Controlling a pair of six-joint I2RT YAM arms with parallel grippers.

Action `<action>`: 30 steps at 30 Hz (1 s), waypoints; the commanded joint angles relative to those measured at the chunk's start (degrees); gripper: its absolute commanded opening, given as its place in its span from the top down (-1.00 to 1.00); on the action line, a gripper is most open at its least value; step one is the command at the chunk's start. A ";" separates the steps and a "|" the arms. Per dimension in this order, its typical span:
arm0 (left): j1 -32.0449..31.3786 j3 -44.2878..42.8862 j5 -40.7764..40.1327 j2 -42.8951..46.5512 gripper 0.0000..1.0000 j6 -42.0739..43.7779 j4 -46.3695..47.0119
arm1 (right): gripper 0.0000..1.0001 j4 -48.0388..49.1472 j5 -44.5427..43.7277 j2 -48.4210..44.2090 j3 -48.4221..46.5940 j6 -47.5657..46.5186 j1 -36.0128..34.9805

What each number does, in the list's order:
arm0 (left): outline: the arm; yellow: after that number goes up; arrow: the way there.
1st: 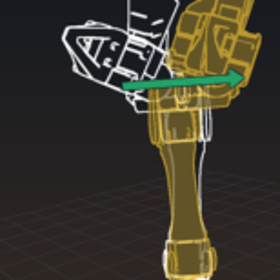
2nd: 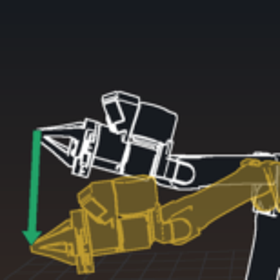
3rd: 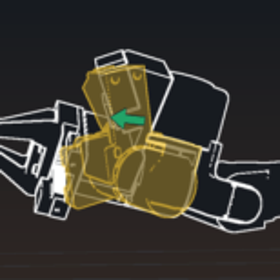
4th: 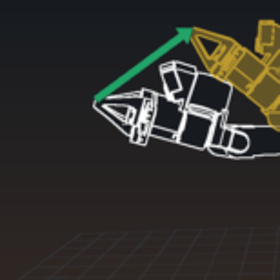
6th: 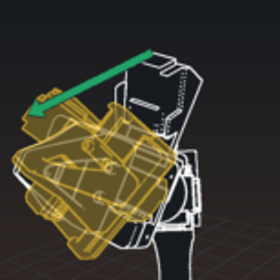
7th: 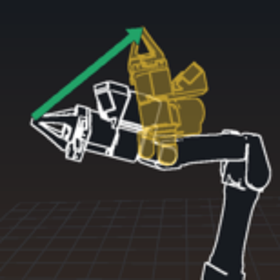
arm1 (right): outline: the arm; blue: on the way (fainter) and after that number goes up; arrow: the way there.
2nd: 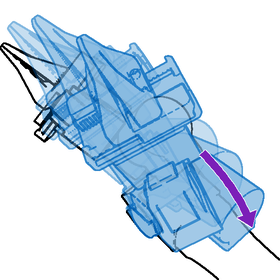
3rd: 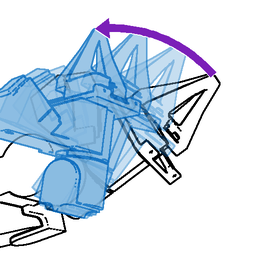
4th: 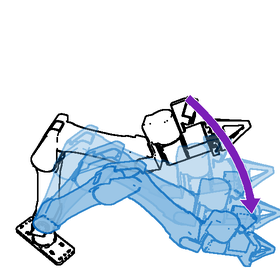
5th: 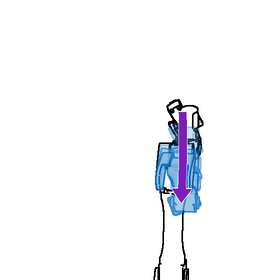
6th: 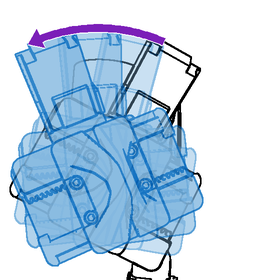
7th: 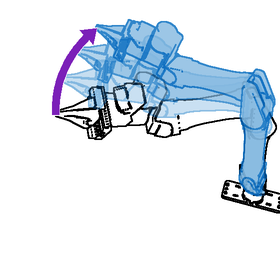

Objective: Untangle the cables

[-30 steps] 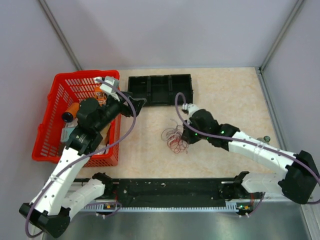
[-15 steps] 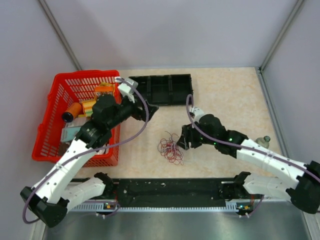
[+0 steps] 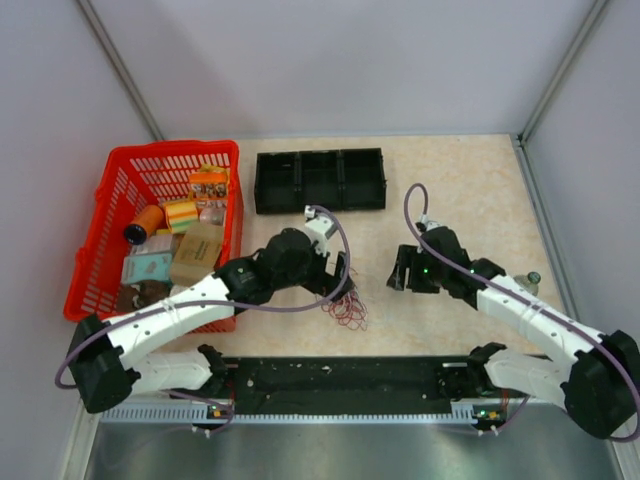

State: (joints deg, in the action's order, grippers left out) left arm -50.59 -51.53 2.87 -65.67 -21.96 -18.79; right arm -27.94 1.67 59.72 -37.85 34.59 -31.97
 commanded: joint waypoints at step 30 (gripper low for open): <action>-5.49 5.03 -10.96 -16.60 0.12 -13.73 14.22 | 0.31 29.97 10.29 20.18 5.06 -3.12 0.50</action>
State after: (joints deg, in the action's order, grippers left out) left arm -55.90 -47.51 -7.01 -85.21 -35.86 -6.85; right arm 3.51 16.10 81.60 -32.12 32.18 -31.70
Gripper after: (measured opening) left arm 0.483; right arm 0.297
